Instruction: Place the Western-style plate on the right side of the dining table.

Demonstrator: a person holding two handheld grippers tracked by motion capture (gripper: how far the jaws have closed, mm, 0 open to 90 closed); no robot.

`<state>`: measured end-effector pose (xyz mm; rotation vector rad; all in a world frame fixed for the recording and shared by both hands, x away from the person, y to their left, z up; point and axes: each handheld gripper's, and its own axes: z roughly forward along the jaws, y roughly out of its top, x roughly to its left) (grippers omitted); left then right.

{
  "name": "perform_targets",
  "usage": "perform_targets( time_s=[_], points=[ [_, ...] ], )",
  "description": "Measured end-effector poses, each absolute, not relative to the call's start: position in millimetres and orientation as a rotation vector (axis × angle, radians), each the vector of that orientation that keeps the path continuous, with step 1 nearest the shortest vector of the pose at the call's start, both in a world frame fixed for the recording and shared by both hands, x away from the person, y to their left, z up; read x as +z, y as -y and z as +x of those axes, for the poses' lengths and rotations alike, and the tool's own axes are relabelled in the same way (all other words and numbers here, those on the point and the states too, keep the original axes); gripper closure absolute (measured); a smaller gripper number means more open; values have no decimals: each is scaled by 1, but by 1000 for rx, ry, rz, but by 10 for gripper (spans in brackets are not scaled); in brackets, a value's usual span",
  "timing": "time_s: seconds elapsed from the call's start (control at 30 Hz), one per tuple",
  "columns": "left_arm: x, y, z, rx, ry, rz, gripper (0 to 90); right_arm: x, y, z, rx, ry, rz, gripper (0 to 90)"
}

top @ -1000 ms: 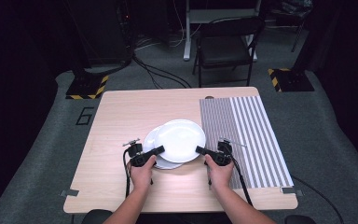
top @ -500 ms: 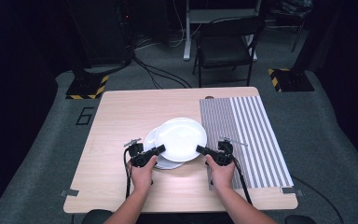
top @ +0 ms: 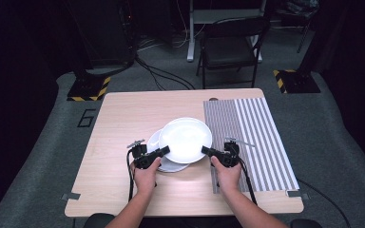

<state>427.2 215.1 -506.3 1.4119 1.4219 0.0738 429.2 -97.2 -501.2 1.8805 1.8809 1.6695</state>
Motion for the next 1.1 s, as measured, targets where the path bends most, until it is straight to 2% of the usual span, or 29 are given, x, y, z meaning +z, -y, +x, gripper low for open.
perform_targets(
  time_s=[1.1],
  points=[
    [-489,-185,438,80,-1374,1441,663,-487,129,426,1700,-1869,1849,701]
  ],
)
